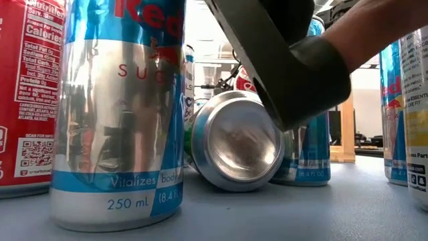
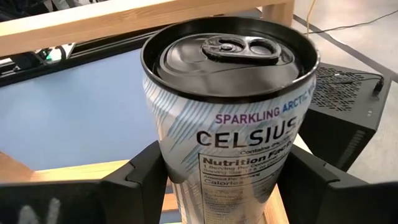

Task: Place canned beverage on shelf
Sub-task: Put the white blue soda can on the shelf

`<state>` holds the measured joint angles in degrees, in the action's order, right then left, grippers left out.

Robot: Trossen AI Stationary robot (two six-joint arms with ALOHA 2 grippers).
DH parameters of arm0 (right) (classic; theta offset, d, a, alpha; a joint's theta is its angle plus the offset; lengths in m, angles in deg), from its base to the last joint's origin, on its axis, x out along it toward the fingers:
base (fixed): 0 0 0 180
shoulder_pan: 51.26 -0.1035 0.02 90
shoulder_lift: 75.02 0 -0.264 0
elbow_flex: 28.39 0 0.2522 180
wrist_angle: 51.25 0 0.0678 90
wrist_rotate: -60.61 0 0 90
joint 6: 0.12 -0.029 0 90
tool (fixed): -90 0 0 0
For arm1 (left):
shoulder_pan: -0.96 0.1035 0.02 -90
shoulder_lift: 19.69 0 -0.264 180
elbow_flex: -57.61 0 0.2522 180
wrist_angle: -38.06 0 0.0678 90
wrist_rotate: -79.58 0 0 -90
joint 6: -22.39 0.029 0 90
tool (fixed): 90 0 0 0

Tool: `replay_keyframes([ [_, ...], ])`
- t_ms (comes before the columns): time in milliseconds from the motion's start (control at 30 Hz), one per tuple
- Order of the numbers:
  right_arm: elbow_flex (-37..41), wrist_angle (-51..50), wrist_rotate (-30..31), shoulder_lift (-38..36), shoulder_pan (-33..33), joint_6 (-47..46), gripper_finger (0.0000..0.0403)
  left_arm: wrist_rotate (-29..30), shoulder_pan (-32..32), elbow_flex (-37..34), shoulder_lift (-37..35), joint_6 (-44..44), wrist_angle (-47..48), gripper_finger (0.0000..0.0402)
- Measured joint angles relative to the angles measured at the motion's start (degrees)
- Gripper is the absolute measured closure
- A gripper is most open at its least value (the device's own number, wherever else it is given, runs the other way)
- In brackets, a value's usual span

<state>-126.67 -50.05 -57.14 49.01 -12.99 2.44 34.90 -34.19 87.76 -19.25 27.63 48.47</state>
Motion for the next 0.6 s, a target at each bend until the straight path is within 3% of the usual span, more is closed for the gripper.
replay_keyframes([
  [600, 0.00, 0.31, 0.62, 0.00, -0.72, 2.00, 0.0157, 0.11, 0.00, 0.00, -0.01, -0.52, -0.08, 0.0060],
])
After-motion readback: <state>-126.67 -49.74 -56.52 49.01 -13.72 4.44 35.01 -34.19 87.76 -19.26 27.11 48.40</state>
